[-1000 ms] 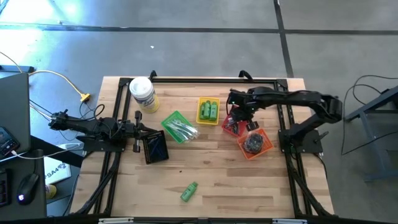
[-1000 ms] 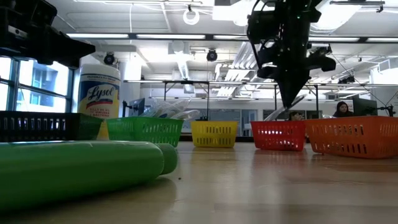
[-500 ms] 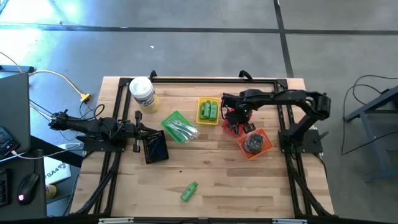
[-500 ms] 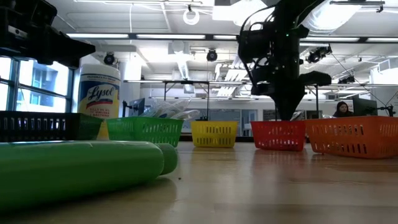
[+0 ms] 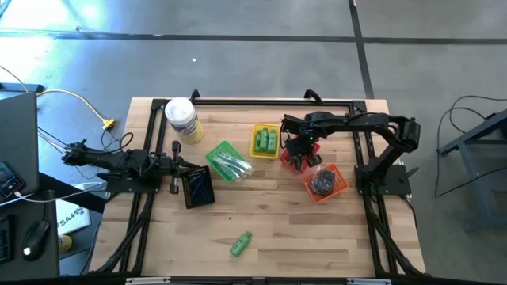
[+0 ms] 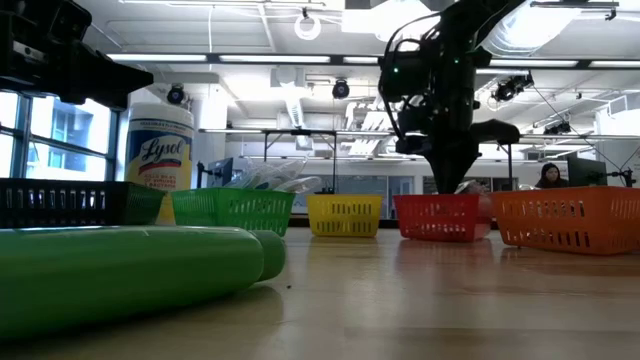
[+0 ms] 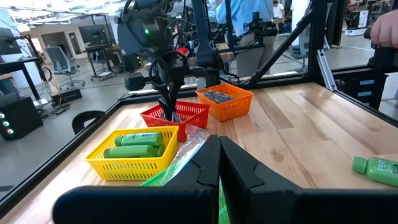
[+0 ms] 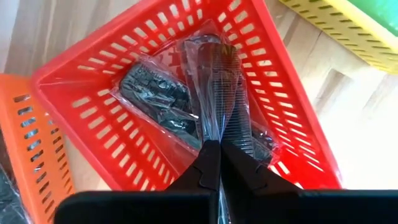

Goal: Pick & Place Travel size toiletries

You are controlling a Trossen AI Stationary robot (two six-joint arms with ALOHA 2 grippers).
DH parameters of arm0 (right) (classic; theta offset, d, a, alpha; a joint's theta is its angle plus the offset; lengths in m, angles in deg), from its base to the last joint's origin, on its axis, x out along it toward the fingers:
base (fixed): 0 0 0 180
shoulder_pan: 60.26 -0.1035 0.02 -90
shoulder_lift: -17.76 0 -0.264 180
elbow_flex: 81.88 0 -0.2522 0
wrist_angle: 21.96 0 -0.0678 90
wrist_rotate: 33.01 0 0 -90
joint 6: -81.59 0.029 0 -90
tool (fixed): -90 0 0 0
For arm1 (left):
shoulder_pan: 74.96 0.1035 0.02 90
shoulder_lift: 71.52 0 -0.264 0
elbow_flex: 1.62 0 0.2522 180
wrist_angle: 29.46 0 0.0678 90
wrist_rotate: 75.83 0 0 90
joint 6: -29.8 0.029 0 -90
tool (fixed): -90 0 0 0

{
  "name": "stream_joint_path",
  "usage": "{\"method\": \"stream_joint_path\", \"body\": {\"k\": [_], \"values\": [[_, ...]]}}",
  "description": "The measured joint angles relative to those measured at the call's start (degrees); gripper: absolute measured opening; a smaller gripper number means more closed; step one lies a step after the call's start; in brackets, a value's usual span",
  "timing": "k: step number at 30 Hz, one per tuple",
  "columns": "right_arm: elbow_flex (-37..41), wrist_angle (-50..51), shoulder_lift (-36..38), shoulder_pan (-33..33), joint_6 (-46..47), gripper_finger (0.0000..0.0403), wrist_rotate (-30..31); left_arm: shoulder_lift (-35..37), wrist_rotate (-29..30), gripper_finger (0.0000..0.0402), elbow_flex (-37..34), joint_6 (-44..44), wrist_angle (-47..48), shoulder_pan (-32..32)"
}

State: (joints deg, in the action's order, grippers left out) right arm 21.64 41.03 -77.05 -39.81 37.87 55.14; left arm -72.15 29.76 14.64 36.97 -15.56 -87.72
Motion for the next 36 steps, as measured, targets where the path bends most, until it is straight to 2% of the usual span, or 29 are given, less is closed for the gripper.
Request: {"method": "stream_joint_path", "body": {"k": [8, 20, 23, 29, 36], "values": [[0.0, -0.29, 0.0, -0.02, 1.98, 0.0003, -4.14, 0.01, 0.0, 0.0, 0.0, -0.01, 0.0, 0.0], [0.0, -0.36, 0.02, -0.02, 6.54, 0.0005, -5.73, 0.0, 0.0, 0.0, 0.0, -0.01, 0.0, -0.01], [0.0, -0.25, 0.02, -0.02, 6.66, 0.0021, -5.79, 0.0, 0.0, 0.0, 0.0, -0.02, 0.0, 0.0], [0.0, -0.43, 0.02, -0.02, 6.67, 0.0083, -5.4, 0.01, 0.0, 0.0, 0.0, -0.01, 0.0, 0.01], [0.0, -0.4, 0.04, -0.05, 8.07, 0.0136, -1.13, 0.0, -0.01, 0.0, 0.0, -0.02, 0.0, 0.01]]}}
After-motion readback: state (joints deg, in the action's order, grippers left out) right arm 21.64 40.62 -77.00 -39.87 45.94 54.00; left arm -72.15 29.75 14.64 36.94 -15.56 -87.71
